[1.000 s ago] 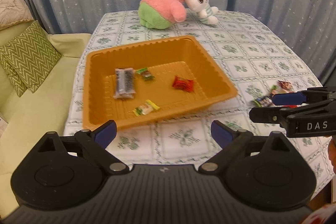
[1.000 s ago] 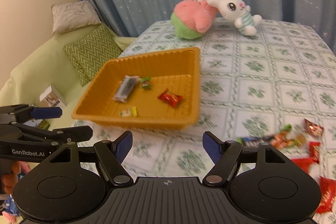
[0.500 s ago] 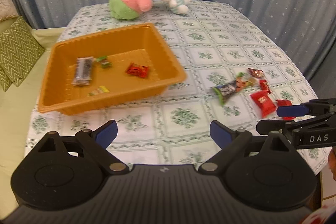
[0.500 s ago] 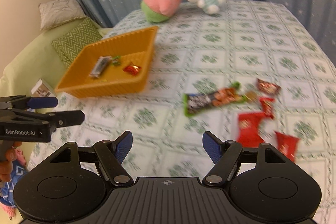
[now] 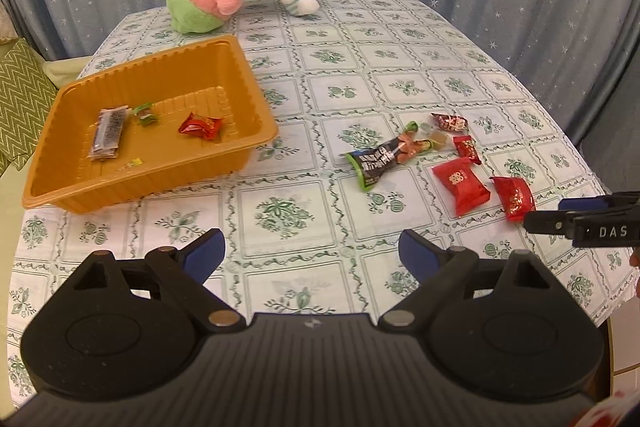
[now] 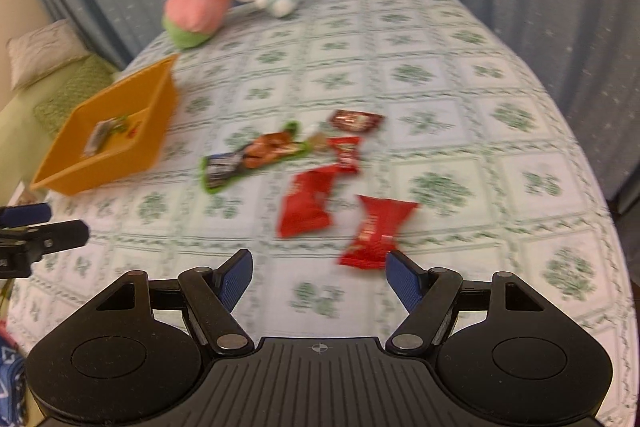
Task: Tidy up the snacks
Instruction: 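Move both open tools back toward the remaining snack pile, then grasp the red candy with the right tool while the left tool grasps the dark chocolate bar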
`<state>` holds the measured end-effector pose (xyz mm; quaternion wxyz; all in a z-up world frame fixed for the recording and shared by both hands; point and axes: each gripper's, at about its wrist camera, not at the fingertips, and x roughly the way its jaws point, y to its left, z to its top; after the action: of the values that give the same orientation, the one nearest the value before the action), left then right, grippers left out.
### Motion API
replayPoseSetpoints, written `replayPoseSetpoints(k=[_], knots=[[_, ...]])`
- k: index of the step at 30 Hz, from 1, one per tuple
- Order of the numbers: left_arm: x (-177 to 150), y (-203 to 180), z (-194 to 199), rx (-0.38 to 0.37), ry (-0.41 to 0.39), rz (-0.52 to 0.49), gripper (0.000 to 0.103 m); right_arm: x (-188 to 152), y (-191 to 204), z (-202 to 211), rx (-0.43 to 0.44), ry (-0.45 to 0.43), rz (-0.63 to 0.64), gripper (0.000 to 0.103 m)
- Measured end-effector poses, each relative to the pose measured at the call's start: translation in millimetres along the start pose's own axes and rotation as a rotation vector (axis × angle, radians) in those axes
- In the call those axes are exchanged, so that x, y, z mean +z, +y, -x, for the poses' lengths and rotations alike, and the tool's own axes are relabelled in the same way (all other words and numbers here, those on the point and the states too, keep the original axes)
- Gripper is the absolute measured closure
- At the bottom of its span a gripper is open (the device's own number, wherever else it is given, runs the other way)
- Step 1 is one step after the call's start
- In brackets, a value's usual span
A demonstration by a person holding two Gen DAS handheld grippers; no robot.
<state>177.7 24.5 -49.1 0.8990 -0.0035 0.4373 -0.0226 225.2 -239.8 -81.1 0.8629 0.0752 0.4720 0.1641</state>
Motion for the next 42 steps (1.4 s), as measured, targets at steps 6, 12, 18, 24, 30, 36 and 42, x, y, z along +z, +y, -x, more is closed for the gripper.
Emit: replayPoseSetpoints(k=[6,12,18,24,30,36,42], knots=[[0,-14,-9,0.01,0.001,-0.018,0.012,-1,-23,-5,-0.022,0.002,-0.029,0.03],[2,-20,-14,0.017,0.002,-0.029,0.014,4,-26,-17,-0.028,-0.008,-0.017,0.03],[7,-20,-22,0.024,0.001,-0.044,0.016,12,-24,-33,-0.033,-0.012,-0.006,0.04],[13,-22,-29,0.012,-0.004,-0.077,0.017,16,-24,-51,-0.054,0.012,-0.015,0.052],[20,-28,-38,-0.012,-0.005,-0.121,0.019,16,-21,-58,-0.073,0.015,0.008,0.058],[28,-37,-51,-0.039,-0.003,-0.175,0.02,17,-22,-60,-0.084,0.007,0.029,0.073],[38,-45,-65,-0.059,-0.002,-0.226,0.023,19,-32,-54,-0.09,-0.008,0.003,0.076]])
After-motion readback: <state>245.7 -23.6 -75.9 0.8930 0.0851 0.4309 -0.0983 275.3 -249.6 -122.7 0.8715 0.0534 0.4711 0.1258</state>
